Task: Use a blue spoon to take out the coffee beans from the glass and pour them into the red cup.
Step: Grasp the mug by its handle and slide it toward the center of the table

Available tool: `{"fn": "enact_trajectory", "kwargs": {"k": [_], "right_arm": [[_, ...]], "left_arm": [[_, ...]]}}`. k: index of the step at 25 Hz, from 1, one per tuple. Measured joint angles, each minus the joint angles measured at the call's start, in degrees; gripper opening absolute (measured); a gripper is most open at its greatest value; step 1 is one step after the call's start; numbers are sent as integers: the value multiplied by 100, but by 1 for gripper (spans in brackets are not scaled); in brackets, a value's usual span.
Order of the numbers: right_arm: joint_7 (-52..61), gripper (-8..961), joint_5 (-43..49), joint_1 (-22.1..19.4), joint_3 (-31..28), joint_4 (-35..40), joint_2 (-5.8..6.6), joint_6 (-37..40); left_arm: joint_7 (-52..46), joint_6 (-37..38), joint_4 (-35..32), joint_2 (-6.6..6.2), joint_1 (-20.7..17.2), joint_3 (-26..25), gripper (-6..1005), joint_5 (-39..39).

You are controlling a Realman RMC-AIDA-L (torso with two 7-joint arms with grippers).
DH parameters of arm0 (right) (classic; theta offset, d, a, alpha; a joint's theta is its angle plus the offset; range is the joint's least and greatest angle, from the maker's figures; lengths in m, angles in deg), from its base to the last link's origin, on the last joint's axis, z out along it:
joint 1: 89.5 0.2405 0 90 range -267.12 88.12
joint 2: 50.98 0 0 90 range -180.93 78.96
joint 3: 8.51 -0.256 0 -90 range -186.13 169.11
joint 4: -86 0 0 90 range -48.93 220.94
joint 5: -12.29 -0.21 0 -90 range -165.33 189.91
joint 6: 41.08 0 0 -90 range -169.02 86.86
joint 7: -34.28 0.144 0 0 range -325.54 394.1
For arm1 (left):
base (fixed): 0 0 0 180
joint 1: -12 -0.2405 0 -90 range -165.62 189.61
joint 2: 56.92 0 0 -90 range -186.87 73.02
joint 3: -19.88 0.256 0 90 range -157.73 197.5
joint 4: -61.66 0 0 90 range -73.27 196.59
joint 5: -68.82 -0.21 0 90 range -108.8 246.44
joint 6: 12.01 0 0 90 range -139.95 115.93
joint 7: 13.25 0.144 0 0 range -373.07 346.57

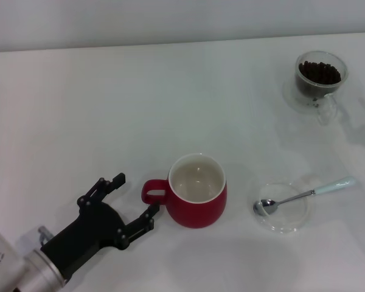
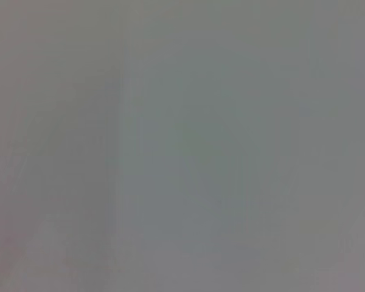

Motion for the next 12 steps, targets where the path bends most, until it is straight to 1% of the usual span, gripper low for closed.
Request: {"fn": "enact_trajectory", "kwargs": {"k": [7,10,12], "right_arm": [[0,487,16,-85,27,-12,6,-141],[15,487,25,-141,49,-20,9,-241],[61,487,27,-165,52,-21,13,-276]], "left_arm": [[3,-548,-298,-1,-280,-97,877,90],[4,-865,-521,3,-439,-275,877,202],[3,-949,-591,3,-477,-337,877,229]]}}
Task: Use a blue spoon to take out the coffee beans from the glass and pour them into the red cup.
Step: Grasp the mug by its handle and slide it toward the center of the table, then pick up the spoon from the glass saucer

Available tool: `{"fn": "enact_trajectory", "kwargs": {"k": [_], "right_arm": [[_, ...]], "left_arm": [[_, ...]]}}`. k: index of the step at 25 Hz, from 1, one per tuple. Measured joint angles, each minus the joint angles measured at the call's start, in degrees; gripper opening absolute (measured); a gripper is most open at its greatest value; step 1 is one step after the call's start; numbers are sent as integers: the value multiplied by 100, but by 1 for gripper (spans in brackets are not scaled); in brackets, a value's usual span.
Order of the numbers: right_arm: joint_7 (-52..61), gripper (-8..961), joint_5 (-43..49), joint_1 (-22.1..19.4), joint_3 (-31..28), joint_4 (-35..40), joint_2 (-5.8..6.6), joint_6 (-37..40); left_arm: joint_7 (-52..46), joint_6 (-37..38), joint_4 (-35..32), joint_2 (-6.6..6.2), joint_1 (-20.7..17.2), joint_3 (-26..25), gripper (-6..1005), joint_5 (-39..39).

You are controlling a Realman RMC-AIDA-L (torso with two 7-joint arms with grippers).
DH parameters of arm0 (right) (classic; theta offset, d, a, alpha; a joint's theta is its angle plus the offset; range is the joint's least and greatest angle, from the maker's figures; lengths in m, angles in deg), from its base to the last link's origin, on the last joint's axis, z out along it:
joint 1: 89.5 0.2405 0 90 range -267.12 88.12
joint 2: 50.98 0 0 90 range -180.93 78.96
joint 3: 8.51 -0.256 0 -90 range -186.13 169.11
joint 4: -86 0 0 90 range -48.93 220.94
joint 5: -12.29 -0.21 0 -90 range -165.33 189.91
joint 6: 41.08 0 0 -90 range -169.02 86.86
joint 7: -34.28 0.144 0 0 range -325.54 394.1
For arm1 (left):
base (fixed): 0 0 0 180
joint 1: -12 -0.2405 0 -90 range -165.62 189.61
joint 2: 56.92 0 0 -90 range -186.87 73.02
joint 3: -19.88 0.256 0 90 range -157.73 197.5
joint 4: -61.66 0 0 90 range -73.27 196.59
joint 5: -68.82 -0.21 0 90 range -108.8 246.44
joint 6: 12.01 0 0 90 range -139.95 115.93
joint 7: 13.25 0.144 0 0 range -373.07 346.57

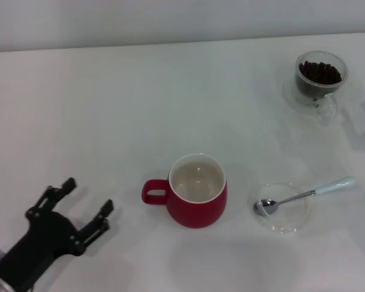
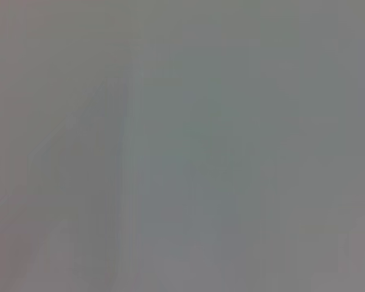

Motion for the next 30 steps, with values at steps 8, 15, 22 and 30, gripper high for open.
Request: {"fn": "enact_trajectory", "kwargs": {"k": [8,15,22,30], "right_arm": [[821,487,27,-284,9,202,13,-230],[2618,487,28,-759,10,757,61,-156],[4708,487,465,-1222,16,1264,291,263],[5096,516,1585,-1212,18,1526,341,271]], "left_arm": [[0,-149,-266,-6,-48,-116,877,780],[0,-175,-397,-8,117,-172,876,1644],[0,-244,-505,-30,447,-183,877,1944],[0,-255,-613,-33,769,-219,876,1957]]}}
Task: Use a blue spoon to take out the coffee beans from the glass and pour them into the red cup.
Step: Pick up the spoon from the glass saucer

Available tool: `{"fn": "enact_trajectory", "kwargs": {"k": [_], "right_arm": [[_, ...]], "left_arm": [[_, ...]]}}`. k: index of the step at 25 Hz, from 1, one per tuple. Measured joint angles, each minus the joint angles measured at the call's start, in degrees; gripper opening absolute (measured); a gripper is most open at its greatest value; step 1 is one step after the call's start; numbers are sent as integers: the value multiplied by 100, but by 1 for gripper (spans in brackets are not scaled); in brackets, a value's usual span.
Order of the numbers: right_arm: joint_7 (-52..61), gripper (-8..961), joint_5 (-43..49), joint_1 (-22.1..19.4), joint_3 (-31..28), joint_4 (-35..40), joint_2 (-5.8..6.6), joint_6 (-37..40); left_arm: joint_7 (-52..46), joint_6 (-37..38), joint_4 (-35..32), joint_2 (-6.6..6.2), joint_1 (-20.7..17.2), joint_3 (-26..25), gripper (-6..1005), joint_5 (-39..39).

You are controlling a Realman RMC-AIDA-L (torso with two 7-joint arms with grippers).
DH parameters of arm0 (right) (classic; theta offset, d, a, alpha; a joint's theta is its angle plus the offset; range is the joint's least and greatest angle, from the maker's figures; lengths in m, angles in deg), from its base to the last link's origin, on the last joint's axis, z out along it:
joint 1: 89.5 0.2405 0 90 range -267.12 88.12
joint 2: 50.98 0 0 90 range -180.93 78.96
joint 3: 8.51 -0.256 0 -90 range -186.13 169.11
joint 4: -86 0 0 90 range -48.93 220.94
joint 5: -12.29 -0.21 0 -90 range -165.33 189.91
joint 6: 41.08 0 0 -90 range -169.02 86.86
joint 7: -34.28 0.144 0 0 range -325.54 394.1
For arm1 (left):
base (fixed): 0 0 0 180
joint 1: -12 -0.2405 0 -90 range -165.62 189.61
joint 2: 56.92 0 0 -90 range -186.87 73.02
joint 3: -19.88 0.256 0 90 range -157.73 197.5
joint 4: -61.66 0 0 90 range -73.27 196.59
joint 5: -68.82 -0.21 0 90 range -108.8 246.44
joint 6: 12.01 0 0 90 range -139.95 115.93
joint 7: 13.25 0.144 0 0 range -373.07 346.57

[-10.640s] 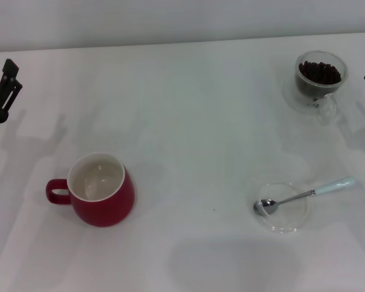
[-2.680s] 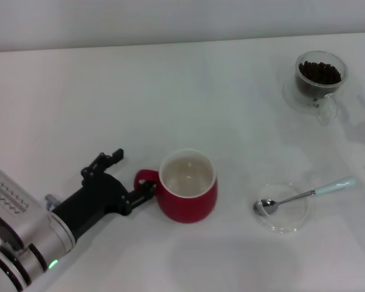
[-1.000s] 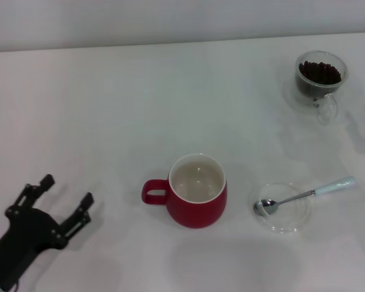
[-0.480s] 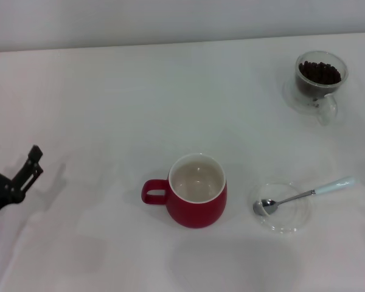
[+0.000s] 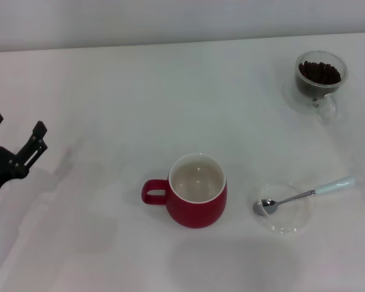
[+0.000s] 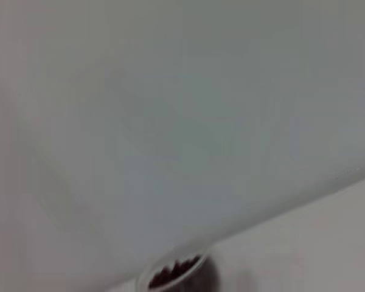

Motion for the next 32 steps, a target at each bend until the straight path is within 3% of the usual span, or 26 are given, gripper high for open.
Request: {"fn": "enact_trajectory", "kwargs": {"k": [10,17,32], "right_arm": [[1022,806,804,316,9,-6,42,68],[1827,799,1323,600,9,-46,72,-27],[2606,796,1795,534,8,-59,-52,250]], "left_arm": [[0,-43,-21,0,82,-179,876,13],[0,-127,-63,-18,149,-187,877,140],[0,-164,-194,-23,295,-187,876,227]]}}
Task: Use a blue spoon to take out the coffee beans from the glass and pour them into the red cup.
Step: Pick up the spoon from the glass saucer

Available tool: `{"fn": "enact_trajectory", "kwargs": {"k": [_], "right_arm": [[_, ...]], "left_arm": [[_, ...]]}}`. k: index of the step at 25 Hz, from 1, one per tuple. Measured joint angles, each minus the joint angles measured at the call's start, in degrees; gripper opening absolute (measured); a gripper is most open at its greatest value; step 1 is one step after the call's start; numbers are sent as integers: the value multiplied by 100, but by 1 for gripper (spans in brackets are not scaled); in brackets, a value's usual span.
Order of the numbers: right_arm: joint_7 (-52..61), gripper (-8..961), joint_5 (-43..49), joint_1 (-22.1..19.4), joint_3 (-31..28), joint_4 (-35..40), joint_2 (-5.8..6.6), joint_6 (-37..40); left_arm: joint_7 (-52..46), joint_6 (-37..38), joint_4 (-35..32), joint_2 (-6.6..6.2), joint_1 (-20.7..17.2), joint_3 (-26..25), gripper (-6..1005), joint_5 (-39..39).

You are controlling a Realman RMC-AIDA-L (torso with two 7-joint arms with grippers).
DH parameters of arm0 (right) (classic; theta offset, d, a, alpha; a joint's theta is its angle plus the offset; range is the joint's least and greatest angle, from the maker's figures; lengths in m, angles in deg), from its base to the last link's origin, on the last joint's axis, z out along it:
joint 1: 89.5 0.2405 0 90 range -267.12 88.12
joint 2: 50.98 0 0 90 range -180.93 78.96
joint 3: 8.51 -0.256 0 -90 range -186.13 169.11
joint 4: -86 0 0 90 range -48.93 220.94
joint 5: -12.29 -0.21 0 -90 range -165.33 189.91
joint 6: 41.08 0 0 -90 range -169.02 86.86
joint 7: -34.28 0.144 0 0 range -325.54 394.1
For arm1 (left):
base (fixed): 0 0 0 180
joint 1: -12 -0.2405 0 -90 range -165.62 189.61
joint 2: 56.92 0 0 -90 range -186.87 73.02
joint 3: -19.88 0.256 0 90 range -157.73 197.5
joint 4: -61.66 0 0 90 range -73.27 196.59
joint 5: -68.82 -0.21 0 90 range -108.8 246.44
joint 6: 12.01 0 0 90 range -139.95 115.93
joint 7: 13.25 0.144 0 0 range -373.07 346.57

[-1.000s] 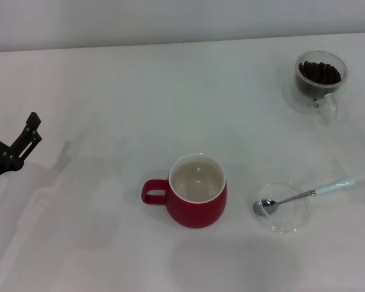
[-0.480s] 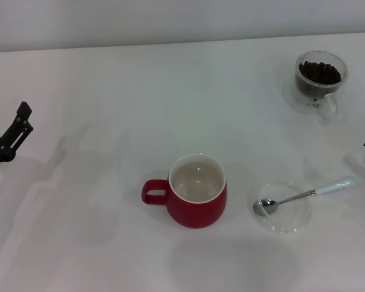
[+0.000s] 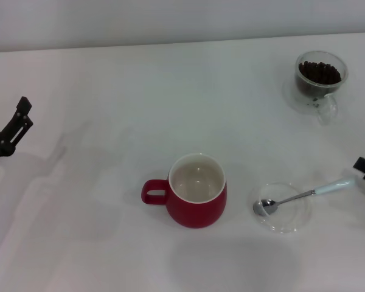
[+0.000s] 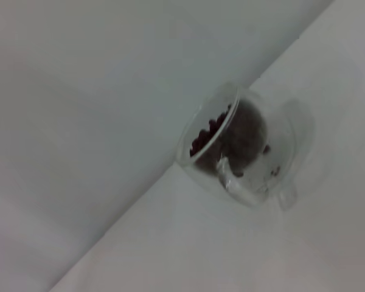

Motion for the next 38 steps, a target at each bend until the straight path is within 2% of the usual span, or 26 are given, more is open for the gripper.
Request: {"fn": "enact_trajectory", "kwargs": {"k": [12,27,38], "right_arm": [[-32,793,234,83,0,-1,-243,-87],[-23,784,271,228,204,-141,-250,-248],[-39,703,277,211,173,-139,-250,-190]], "left_arm": [[0,-20,-47,5,-18,0,877,9],[0,-3,-117,15,-46,0,876,9],[0,44,-118,15,2,0,877,9]]}}
